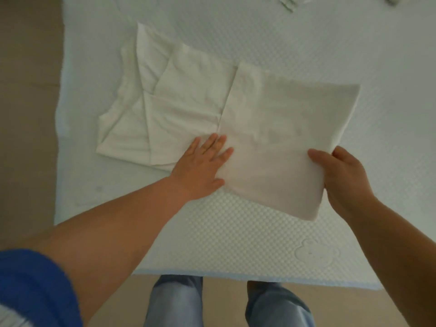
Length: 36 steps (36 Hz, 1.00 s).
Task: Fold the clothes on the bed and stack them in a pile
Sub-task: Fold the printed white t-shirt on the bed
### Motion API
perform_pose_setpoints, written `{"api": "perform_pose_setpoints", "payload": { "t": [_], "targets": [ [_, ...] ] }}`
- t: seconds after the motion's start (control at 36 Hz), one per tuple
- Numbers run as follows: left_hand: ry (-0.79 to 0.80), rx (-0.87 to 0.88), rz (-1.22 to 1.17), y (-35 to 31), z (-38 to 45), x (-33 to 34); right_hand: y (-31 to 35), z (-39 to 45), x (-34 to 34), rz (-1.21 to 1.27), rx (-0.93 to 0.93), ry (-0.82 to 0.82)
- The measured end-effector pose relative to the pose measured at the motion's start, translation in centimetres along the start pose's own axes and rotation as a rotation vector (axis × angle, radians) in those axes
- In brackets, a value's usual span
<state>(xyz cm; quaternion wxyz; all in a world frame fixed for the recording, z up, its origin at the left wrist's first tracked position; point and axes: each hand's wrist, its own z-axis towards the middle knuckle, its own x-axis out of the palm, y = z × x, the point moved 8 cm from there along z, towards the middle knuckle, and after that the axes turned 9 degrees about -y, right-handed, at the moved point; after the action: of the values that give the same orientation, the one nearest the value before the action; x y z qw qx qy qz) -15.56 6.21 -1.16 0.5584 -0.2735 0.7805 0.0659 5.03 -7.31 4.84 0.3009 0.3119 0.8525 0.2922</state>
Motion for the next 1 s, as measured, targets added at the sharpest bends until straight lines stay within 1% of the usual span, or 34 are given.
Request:
{"api": "perform_pose_setpoints", "payload": {
  "t": [0.11, 0.14, 0.17, 0.19, 0.22, 0.25, 0.31, 0.39, 0.42, 0.47, 0.53, 0.56, 0.61, 0.69, 0.72, 0.78, 0.86, 0.94, 1.0],
  "targets": [
    [-0.017, -0.025, -0.011, 2.4, -2.8, -0.6, 5.6, -3.6, 3.8, -0.013, -0.161, 0.078],
    [-0.065, -0.028, -0.052, 2.8, -3.5, -1.2, 7.0, -4.5, 5.1, -0.022, -0.195, 0.091],
    [-0.148, -0.050, -0.142, 3.4, -4.1, -2.0, 8.3, -5.3, 6.5, -0.036, -0.225, 0.105],
    [-0.240, -0.108, -0.283, 4.3, -4.9, -3.0, 9.5, -6.0, 8.1, -0.044, -0.246, 0.124],
    [-0.316, -0.205, -0.448, 5.6, -5.6, -3.9, 10.5, -6.5, 9.7, -0.045, -0.259, 0.146],
    [-0.354, -0.330, -0.606, 7.2, -6.2, -4.4, 11.3, -7.0, 11.5, -0.046, -0.264, 0.169],
    [-0.344, -0.614, -0.900, 10.4, -7.1, -4.4, 12.7, -7.8, 15.4, -0.067, -0.279, 0.210],
    [-0.345, -1.033, -1.506, 14.5, -8.1, -3.7, 14.3, -8.9, 21.9, -0.113, -0.331, 0.250],
    [-0.328, -1.140, -1.679, 15.7, -8.5, -3.3, 14.6, -9.2, 24.2, -0.143, -0.349, 0.269],
    [-0.341, -1.243, -1.911, 17.9, -9.8, -2.4, 14.4, -9.7, 28.7, -0.235, -0.381, 0.318],
    [-0.394, -1.291, -2.063, 20.1, -11.4, -1.4, 13.2, -9.8, 32.5, -0.362, -0.389, 0.345],
    [-0.409, -1.312, -2.095, 21.0, -12.2, -0.8, 12.4, -9.8, 34.0, -0.424, -0.391, 0.352],
    [-0.387, -1.326, -2.083, 22.3, -13.4, 0.5, 10.6, -9.7, 35.9, -0.532, -0.402, 0.355],
    [-0.358, -1.323, -1.942, 23.0, -14.0, 1.5, 7.9, -9.4, 36.3, -0.683, -0.458, 0.335],
    [-0.376, -1.322, -1.881, 23.2, -14.0, 1.5, 7.1, -9.4, 35.8, -0.736, -0.495, 0.318],
    [-0.466, -1.332, -1.775, 23.6, -13.9, 1.3, 5.7, -9.5, 34.4, -0.846, -0.596, 0.272],
    [-0.590, -1.324, -1.514, 24.4, -13.7, 0.5, 3.8, -10.0, 31.4, -0.998, -0.764, 0.192],
    [-0.634, -1.266, -1.317, 24.4, -13.2, -0.5, 2.0, -10.8, 29.4, -1.129, -0.918, 0.211],
    [-0.688, -1.266, -1.272, 24.5, -13.3, -0.9, 1.2, -11.1, 28.4, -1.172, -0.966, 0.211]
  ]
}}
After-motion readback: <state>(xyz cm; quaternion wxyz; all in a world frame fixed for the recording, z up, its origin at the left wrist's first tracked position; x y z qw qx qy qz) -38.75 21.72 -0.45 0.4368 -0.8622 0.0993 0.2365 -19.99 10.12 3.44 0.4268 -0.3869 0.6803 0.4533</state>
